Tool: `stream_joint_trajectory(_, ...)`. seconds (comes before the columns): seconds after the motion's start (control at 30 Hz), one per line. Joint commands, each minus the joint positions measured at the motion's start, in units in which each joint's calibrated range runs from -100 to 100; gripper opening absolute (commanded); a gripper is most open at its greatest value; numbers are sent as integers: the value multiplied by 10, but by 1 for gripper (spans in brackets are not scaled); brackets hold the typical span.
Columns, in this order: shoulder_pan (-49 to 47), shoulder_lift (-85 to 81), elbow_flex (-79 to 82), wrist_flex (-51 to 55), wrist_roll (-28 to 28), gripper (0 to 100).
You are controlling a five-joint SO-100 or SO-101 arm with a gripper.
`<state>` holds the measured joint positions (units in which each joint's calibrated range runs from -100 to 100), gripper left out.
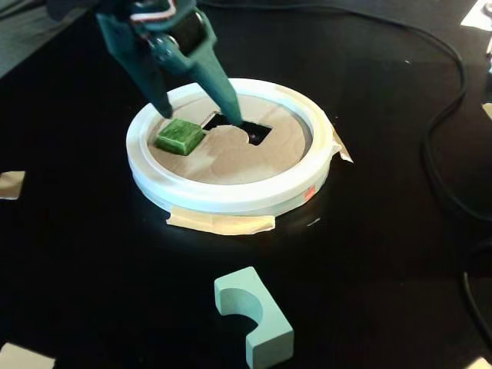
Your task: Pick up the square block and drop it in corresponding square shaped hole
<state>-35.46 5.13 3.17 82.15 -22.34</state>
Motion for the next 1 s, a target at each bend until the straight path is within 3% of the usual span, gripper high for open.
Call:
stream_joint_trajectory(0.0, 45, -119, -9, 83, 12, 81)
stream_joint_trajectory(0.13, 122, -177, -8, 172, 54, 81)
stream_joint_trajectory(0.23, 181, -221, -7, 178, 83, 81)
stream_joint_trajectory(0.4, 313, -399, 124, 178, 128, 81)
stream_joint_trajectory(0.5, 395, -565, 261, 115, 155, 81)
stream_joint_trajectory(0.77, 403, -871, 661, -129, 172, 83)
stream_joint_trajectory(0.97, 407, -1031, 852, -151, 173, 83)
